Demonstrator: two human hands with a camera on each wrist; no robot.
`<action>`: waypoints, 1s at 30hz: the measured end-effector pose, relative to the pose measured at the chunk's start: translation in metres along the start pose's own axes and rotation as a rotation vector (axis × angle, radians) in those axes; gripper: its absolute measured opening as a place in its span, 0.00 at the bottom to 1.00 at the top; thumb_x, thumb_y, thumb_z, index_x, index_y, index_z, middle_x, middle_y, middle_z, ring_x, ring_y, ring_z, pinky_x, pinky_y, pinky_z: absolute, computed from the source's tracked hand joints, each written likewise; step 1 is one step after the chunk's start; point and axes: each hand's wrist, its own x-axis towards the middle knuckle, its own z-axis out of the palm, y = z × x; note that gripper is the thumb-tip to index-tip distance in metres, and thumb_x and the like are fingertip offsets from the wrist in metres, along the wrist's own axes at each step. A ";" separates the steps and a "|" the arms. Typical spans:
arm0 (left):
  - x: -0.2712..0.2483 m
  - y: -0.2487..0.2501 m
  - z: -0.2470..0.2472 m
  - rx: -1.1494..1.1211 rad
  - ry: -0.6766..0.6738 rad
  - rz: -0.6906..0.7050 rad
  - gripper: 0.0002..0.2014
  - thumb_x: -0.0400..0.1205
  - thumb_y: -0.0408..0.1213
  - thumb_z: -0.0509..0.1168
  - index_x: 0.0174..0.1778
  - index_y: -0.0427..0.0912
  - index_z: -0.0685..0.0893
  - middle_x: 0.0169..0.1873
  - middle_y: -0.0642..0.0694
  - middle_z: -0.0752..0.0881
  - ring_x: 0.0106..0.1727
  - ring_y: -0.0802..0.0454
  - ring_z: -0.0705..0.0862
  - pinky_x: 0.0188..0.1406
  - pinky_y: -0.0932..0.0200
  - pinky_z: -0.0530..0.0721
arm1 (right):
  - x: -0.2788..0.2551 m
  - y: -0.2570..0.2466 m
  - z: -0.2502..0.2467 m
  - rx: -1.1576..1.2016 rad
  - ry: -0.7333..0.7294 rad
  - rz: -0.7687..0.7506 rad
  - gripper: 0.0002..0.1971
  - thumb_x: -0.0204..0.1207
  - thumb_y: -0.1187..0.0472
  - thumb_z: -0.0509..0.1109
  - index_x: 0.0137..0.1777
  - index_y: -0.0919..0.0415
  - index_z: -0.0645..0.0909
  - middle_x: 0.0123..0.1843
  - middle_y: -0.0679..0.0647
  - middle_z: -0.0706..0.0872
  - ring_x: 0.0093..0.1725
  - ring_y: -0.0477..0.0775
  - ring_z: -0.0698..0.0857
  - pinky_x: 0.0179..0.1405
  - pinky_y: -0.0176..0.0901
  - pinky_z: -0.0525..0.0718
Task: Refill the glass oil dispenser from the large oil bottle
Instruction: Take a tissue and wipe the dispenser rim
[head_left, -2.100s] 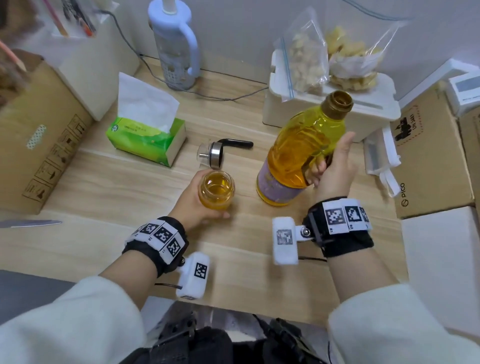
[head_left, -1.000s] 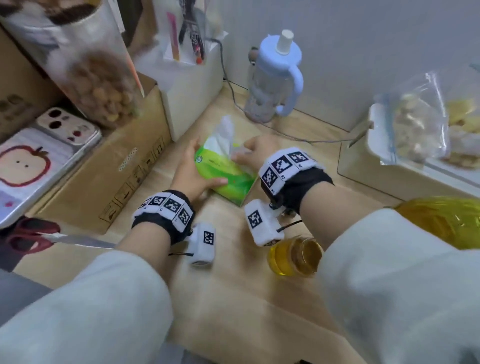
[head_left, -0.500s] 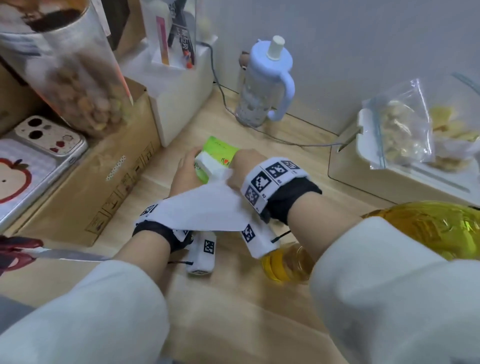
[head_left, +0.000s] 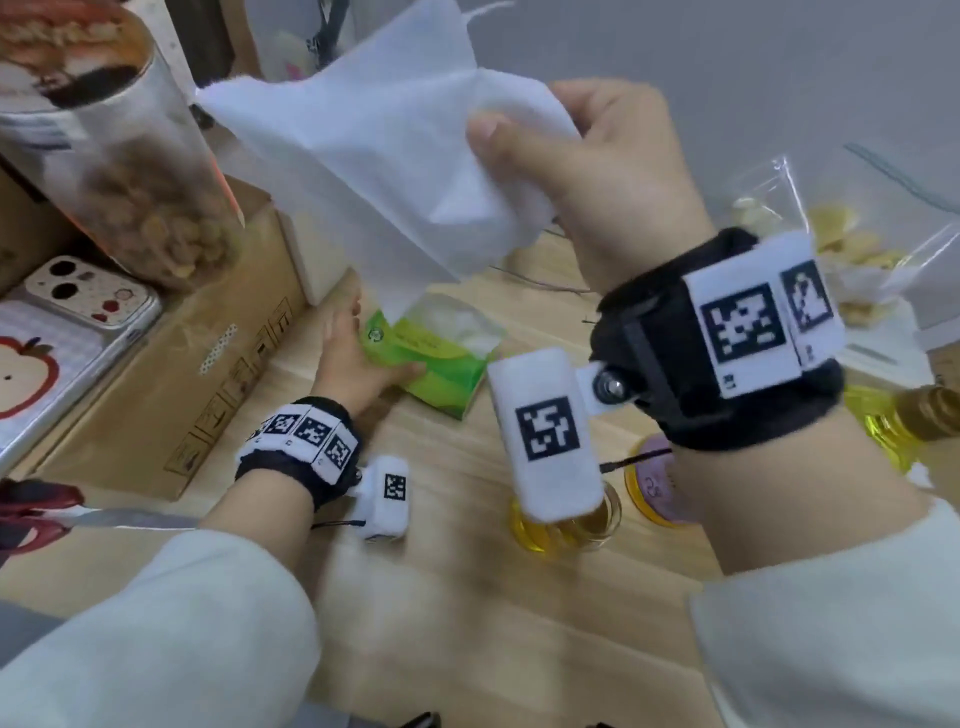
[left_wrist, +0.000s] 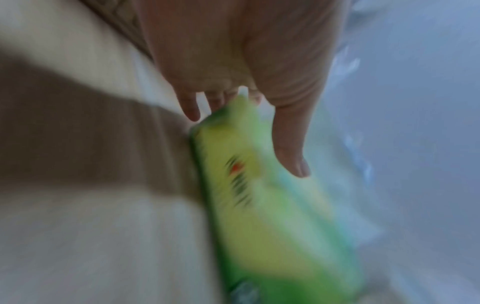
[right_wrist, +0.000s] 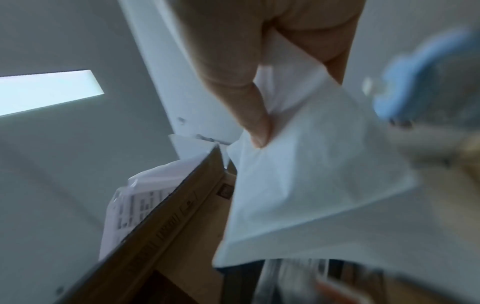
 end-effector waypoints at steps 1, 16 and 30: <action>-0.001 0.005 -0.005 -0.111 0.072 0.032 0.45 0.64 0.34 0.80 0.74 0.45 0.64 0.73 0.41 0.72 0.72 0.50 0.72 0.73 0.49 0.71 | -0.011 -0.006 -0.012 -0.038 0.048 -0.031 0.03 0.68 0.67 0.73 0.36 0.66 0.86 0.38 0.65 0.89 0.37 0.50 0.82 0.35 0.41 0.80; -0.153 0.142 0.010 -0.786 -0.358 0.261 0.21 0.65 0.39 0.69 0.54 0.39 0.82 0.43 0.49 0.92 0.45 0.53 0.89 0.41 0.61 0.87 | -0.120 0.033 -0.038 0.345 -0.064 0.160 0.14 0.62 0.67 0.74 0.44 0.53 0.76 0.42 0.50 0.84 0.39 0.45 0.84 0.40 0.39 0.84; -0.168 0.098 0.067 -0.433 -0.417 0.316 0.30 0.61 0.21 0.69 0.54 0.56 0.80 0.57 0.63 0.85 0.64 0.61 0.80 0.56 0.63 0.80 | -0.177 0.106 -0.119 -0.087 0.396 0.015 0.27 0.68 0.83 0.59 0.44 0.49 0.87 0.52 0.52 0.88 0.58 0.51 0.84 0.63 0.47 0.81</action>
